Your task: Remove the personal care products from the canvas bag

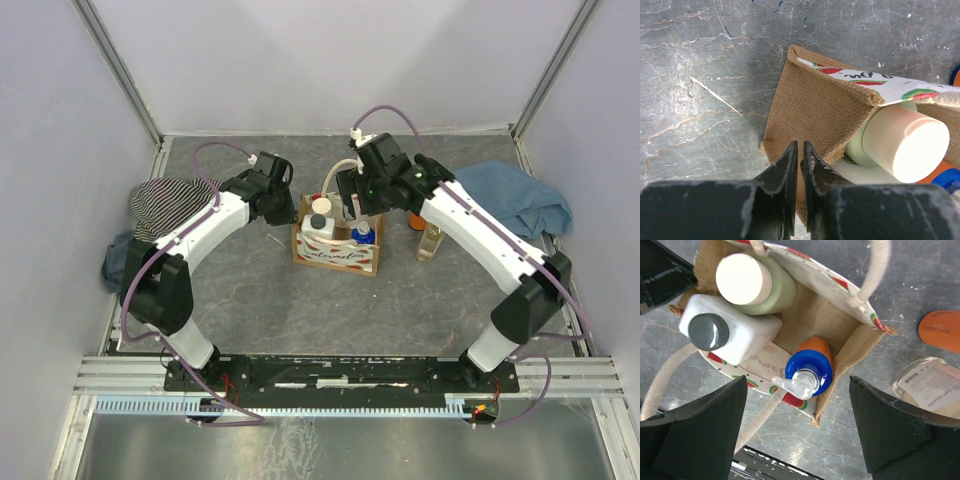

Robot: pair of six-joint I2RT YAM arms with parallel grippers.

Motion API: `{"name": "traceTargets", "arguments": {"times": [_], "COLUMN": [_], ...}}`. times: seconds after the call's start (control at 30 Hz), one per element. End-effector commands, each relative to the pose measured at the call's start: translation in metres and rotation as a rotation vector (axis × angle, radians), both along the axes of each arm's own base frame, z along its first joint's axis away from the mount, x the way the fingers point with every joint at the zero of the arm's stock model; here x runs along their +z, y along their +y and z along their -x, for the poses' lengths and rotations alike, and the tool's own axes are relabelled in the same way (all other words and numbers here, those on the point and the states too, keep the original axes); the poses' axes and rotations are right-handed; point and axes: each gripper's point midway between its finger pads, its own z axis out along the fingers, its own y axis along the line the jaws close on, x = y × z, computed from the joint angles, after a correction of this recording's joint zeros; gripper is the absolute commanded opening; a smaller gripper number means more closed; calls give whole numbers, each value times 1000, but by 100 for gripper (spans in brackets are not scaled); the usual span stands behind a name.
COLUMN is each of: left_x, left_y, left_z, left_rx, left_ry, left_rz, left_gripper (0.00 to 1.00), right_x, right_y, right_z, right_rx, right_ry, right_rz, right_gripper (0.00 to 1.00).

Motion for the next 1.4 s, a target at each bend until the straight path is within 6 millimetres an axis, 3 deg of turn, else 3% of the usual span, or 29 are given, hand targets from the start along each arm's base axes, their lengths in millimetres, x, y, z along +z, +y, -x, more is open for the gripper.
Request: {"name": "traceTargets", "arguments": {"times": [0.0,0.57,0.73,0.83,1.0,1.1,1.23,1.37], "left_x": [-3,-9,-10,-9,-8,-9,-11,-11], "left_y": [-2,-2,-1,-1,0,0,1,1], "left_z": [17,19,20,20,19,20,21,22], "left_rx": [-65,-71,-71,-73,-72,-74,-74,-77], "left_ry": [55,69,70,66,68,71,75,77], "left_rz": [-5,-7,-10,-12,-19,-18,-24,-25], "left_gripper": [16,17,17,17,18,18,18,18], "right_x": [-7,-105,-117,-107,-62,-44,-32,-33], "right_y": [16,0,-3,-6,-3,0,4,7], "right_z": [1,24,28,27,24,23,21,13], "right_rx": [92,111,123,121,139,165,198,219], "right_ry": [22,210,231,215,97,65,32,16], "right_rz": [-10,128,146,167,191,216,254,277], "right_gripper": [90,87,86,83,83,83,83,83]}}
